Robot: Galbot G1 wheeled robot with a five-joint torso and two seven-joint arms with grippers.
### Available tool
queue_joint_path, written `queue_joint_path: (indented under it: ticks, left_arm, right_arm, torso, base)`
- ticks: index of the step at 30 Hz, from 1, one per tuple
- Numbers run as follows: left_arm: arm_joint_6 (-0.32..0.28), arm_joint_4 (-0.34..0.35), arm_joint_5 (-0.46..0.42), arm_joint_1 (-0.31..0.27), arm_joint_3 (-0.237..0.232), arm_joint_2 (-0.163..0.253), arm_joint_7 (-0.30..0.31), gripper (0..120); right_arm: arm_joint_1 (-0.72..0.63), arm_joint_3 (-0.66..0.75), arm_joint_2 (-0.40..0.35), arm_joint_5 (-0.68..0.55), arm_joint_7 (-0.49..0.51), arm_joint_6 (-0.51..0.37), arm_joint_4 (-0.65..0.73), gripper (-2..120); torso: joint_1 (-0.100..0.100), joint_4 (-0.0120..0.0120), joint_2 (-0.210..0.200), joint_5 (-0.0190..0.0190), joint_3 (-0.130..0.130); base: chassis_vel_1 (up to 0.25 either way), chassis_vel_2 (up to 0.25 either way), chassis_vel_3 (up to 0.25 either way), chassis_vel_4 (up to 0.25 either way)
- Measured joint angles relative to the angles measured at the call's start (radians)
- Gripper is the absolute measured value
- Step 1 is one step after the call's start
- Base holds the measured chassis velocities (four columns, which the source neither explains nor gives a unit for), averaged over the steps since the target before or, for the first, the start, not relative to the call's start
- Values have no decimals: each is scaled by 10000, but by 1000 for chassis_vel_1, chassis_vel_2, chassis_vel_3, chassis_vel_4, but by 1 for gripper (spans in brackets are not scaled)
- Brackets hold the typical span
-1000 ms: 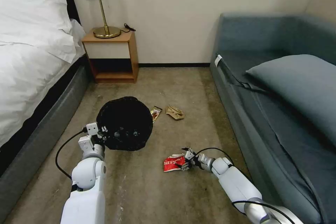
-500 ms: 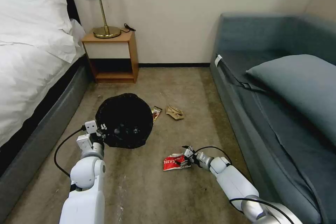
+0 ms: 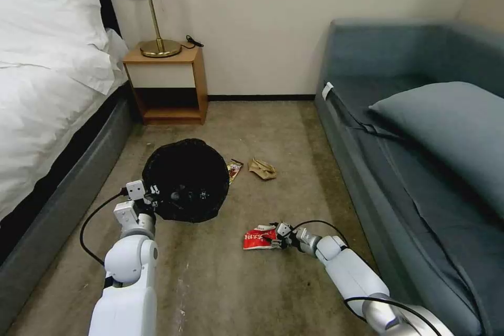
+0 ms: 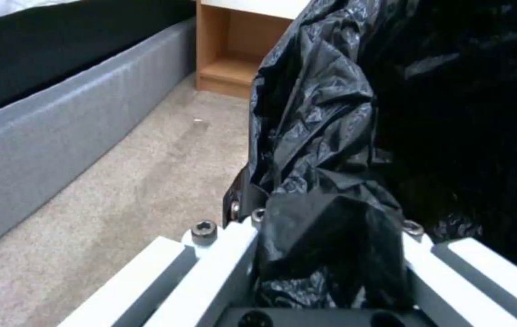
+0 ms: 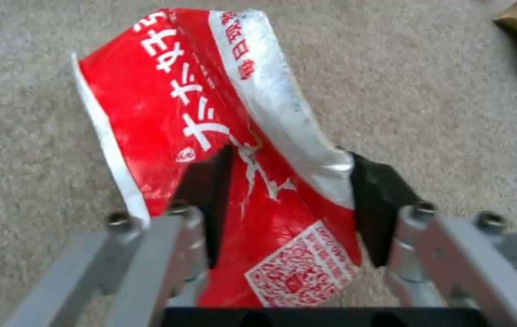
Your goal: Pick up the trash bin, then pick up the garbage on the floor and place it into the trash bin.
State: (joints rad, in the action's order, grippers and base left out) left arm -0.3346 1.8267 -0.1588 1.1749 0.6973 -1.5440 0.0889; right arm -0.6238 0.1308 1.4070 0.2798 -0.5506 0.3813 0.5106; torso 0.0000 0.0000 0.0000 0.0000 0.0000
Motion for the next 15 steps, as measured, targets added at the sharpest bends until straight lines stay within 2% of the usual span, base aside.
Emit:
queue_joint_path:
  ticks: [1, 3, 4, 11, 15]
  left_arm:
    - [0, 0, 0, 0, 0, 0, 0, 1]
    - [-4, -29, -7, -28, -2, 0, 5, 1]
    - [-4, -29, -7, -28, -2, 0, 5, 1]
    - [-6, -67, -8, -47, -10, 3, 12, 1]
    - [-14, -68, -4, -53, -10, 4, 17, 1]
  right_arm:
    - [0, 0, 0, 0, 0, 0, 0, 40]
    - [5, 0, 5, -4, 12, 0, 0, 28]
    - [5, 0, 5, -4, 12, 0, 0, 28]
    - [-31, 9, -2, -4, 21, 5, -2, 1]
    - [-36, 44, -12, -5, 25, 16, 43, 0]
  torso:
    - [0, 0, 0, 0, 0]
    - [0, 0, 0, 0, 0]
    - [0, 0, 0, 0, 0]
    - [0, 0, -1, 1, 0]
    - [0, 1, 0, 0, 0]
  base:
    - [0, 0, 0, 0]
    - [0, 0, 0, 0]
    - [0, 0, 0, 0]
    - [0, 0, 0, 0]
    - [0, 0, 0, 0]
